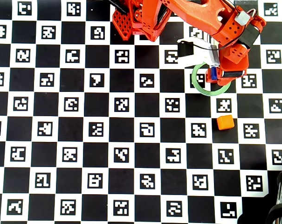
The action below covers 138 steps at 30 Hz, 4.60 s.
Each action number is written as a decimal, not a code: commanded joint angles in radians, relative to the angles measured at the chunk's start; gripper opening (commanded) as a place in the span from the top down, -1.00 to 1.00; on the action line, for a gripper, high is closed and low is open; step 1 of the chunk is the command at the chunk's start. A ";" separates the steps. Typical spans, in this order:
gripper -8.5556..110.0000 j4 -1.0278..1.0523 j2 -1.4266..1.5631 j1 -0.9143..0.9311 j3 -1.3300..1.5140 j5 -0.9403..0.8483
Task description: Grab the red cube then put it in the green circle then put the blue cube on top and finally the orange cube on top
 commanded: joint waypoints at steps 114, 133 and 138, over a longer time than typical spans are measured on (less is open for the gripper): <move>0.76 -0.156 0.138 -0.025 0.176 -0.005; 0.75 -0.160 0.138 -0.026 0.179 -0.005; 0.75 -0.166 0.138 -0.026 0.181 -0.003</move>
